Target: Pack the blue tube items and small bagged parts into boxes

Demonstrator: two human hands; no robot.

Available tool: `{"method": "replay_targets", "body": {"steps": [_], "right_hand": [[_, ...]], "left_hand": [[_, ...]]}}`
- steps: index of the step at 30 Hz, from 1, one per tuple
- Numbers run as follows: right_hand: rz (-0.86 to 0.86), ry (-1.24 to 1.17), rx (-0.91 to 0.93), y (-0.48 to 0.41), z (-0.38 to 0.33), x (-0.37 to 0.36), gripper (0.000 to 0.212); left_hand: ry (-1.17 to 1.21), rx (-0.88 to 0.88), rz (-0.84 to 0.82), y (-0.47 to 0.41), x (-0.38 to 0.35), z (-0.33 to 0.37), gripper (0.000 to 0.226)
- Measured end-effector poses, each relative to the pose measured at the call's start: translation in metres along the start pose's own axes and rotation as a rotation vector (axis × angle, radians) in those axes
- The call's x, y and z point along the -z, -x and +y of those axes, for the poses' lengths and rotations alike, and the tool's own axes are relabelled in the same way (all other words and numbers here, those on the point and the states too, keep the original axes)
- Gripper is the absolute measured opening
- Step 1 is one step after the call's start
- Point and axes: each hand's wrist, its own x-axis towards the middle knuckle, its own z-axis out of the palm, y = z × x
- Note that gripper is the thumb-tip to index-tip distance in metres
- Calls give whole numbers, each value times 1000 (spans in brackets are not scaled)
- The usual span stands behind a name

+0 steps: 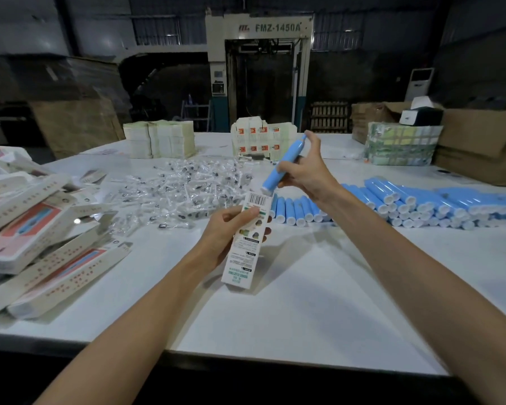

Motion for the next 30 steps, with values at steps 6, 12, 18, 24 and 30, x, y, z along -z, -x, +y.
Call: {"method": "replay_targets", "body": {"steps": [6, 12, 18, 24, 30], "right_hand": [[-177, 249, -13, 7, -6, 8, 95], [-276, 310, -86, 18, 0, 3, 73], [-310, 449, -21, 26, 29, -1, 9], [-27, 343, 74, 13, 55, -10, 17], [-173, 824, 268, -6, 98, -41, 27]], "left_hand": [[-23, 2, -12, 1, -2, -1, 34], [8, 53, -15, 2, -6, -1, 45], [104, 148, -61, 0, -10, -11, 41], [-19, 60, 198, -3, 9, 0, 48], [70, -63, 503, -7, 32, 5, 46]]}}
